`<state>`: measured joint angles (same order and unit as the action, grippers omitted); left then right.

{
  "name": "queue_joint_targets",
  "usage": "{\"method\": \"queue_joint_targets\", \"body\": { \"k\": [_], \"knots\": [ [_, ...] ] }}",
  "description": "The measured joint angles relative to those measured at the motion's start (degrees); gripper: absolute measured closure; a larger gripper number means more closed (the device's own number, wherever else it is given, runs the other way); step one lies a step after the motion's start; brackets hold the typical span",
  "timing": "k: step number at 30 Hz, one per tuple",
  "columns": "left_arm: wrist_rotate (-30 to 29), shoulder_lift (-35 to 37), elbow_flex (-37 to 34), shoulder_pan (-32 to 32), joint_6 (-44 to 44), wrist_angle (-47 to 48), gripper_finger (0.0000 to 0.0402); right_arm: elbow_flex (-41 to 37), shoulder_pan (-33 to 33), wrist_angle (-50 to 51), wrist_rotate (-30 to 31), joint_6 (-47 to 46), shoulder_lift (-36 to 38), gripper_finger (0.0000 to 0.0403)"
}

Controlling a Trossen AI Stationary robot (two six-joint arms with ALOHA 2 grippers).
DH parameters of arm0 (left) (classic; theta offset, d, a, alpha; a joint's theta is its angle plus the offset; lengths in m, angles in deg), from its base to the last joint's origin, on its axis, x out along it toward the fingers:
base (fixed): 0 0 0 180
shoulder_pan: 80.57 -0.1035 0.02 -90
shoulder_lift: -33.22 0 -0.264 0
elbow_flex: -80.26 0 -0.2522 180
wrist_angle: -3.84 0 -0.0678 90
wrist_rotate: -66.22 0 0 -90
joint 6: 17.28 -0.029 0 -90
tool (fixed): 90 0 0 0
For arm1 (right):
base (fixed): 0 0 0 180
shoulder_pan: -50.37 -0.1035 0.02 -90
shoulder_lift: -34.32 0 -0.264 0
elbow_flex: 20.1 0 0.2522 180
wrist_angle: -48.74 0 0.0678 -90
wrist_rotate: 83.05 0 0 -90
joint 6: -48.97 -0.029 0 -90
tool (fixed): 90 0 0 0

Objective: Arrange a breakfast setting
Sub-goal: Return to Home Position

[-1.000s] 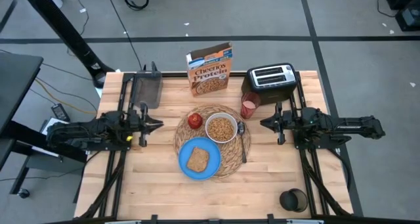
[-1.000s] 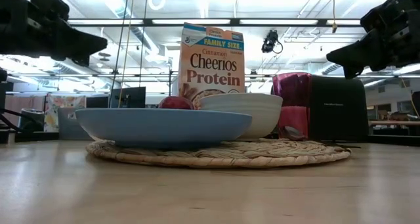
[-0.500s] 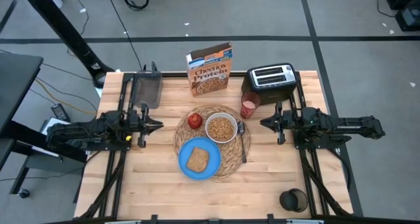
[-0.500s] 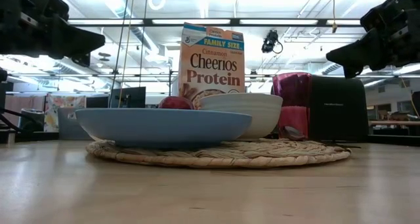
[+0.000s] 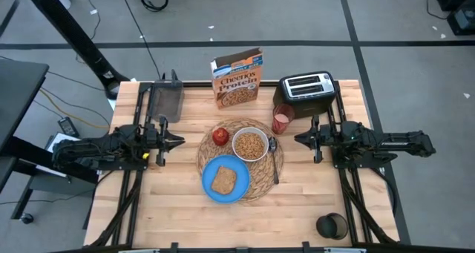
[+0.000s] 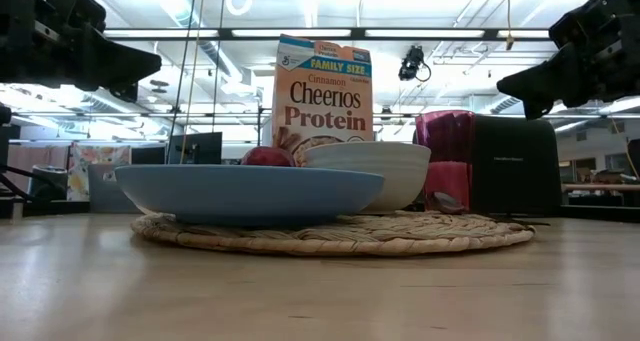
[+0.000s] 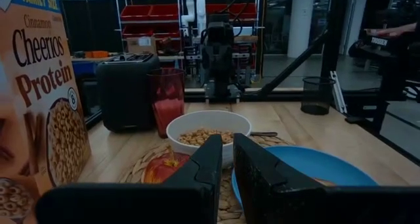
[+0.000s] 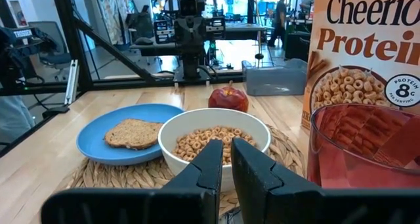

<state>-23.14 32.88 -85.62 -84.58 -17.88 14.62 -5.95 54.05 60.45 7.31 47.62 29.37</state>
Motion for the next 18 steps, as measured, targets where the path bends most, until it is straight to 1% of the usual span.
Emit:
{"method": "queue_joint_targets", "body": {
  "k": [2, 5, 9, 18],
  "knots": [
    [0.0, 0.0, 0.0, 0.0, 0.0, 0.0, 0.0354, 0.0, -0.7, 0.8, 0.2, 0.0, 1.6, 0.0359],
    [0.0, 0.0, 0.0, 0.0, 0.0, 0.0, 0.0354, 0.1, -2.0, -0.4, -0.2, 0.0, 4.9, 0.0359],
    [-0.1, 0.0, 0.0, 0.0, 0.0, 0.1, 0.0354, 0.0, -3.8, -4.7, 0.2, 0.0, 4.9, 0.0359],
    [-0.1, 0.0, 0.0, 0.0, 0.0, 0.0, 0.0354, 0.0, -4.3, -7.2, -0.2, 0.0, 4.9, 0.0359]
  ]
}}
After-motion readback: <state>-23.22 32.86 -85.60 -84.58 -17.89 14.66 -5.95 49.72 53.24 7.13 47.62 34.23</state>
